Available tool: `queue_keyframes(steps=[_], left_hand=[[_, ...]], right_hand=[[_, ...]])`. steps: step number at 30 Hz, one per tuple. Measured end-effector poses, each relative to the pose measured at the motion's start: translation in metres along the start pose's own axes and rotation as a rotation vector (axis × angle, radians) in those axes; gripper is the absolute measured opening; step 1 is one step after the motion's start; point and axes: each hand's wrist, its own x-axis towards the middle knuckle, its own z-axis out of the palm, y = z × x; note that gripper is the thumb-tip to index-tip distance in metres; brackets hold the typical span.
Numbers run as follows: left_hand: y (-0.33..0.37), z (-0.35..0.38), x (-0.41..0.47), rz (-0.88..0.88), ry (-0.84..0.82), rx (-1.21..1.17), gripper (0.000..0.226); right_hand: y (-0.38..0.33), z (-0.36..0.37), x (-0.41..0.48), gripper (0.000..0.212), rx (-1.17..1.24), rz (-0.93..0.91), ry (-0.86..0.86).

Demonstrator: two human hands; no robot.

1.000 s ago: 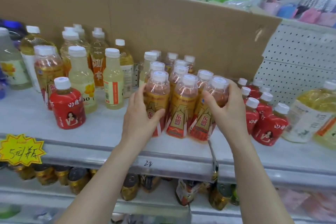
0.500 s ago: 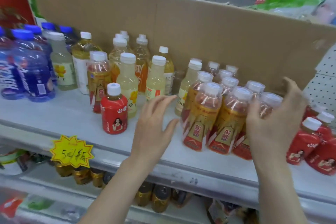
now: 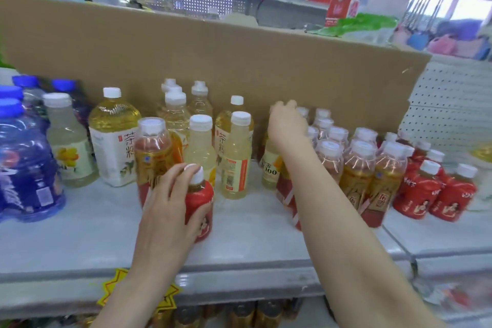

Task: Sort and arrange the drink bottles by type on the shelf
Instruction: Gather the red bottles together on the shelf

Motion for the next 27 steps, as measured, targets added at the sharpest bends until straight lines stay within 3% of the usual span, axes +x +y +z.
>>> queue_keyframes(steps=[4, 8, 12, 17, 22, 27], left_hand=[[-0.006, 0.004, 0.002, -0.001, -0.02, -0.062, 0.069], [-0.007, 0.006, 0.003, -0.018, -0.032, -0.106, 0.07], [-0.009, 0.005, 0.004, -0.035, -0.041, -0.172, 0.068], [-0.008, 0.004, 0.002, -0.05, -0.056, -0.203, 0.066], [-0.009, 0.003, 0.001, -0.086, -0.047, -0.174, 0.066], [0.02, -0.005, -0.016, 0.003, 0.153, -0.113, 0.052]], right_hand=[[-0.001, -0.004, -0.022, 0.028, 0.122, -0.144, 0.059], [0.012, -0.007, -0.055, 0.037, 0.295, -0.202, 0.119], [0.012, -0.003, -0.099, 0.047, 0.68, -0.178, 0.218], [0.007, 0.035, -0.137, 0.068, 1.024, -0.042, 0.044], [0.012, 0.046, -0.141, 0.036, 1.15, -0.017, -0.045], [0.012, 0.02, -0.152, 0.024, 1.316, -0.121, -0.031]])
